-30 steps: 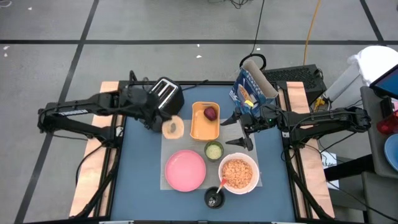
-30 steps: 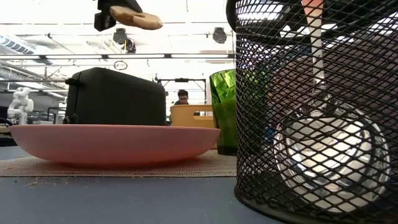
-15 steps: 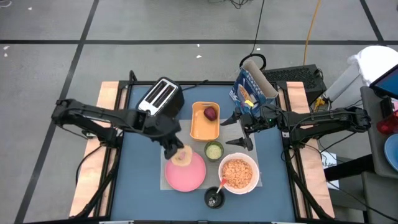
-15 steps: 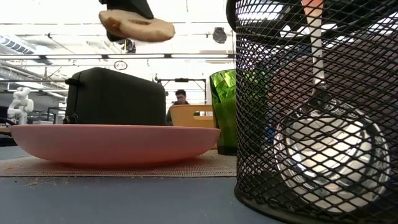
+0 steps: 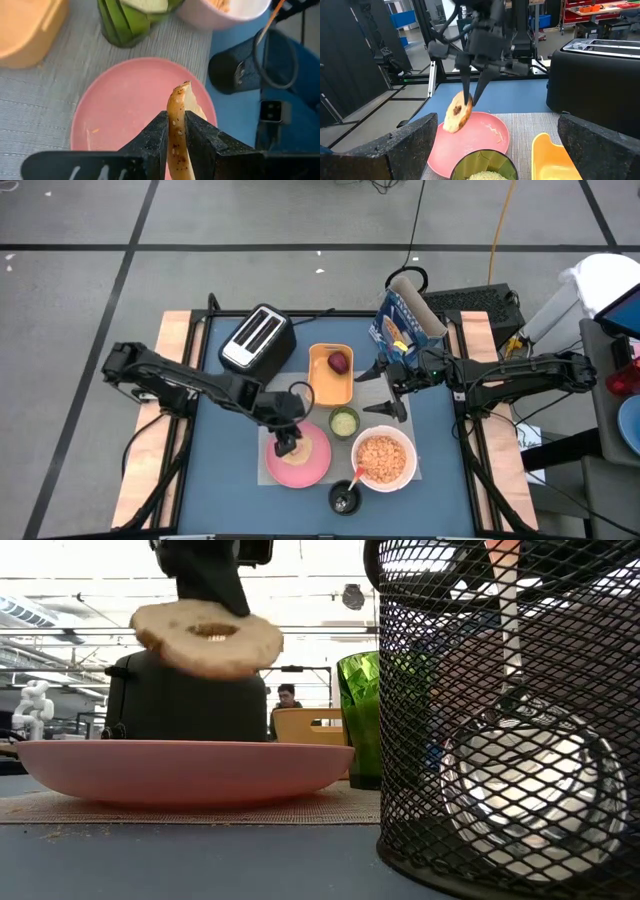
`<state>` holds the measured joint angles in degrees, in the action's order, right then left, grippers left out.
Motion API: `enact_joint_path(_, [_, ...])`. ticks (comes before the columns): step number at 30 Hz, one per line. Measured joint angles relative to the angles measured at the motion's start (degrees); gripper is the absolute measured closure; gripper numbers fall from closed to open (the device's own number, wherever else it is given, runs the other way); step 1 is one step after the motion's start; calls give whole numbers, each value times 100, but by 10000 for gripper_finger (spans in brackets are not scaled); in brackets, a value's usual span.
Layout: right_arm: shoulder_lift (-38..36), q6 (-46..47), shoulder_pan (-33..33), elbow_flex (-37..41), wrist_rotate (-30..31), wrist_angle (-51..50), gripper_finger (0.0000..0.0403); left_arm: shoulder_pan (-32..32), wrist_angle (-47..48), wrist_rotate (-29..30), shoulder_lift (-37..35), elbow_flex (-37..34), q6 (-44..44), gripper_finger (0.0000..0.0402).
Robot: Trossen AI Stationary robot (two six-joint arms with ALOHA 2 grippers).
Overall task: Arrange a breakfast setting
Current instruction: Put the bagel from the toaster on the pink plate
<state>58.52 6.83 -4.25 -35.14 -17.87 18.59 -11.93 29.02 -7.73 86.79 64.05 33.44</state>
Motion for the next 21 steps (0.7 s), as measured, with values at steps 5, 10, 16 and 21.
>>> enact_joint_path(5, [0, 0, 0, 0, 1, -1, 5, -63, -72, 1, 300, 0, -21, 337])
enact_joint_path(10, [0, 0, 1, 0, 2, 0, 5, -65, -257, 2, 593, 0, -21, 337])
enact_joint_path(16, [0, 0, 0, 0, 0, -2, 5, -65, -261, 4, 891, 0, -109, 337])
enact_joint_path(21, [0, 0, 2, 0, 0, -2, 5, -63, -257, 25, 1085, 0, -349, 337])
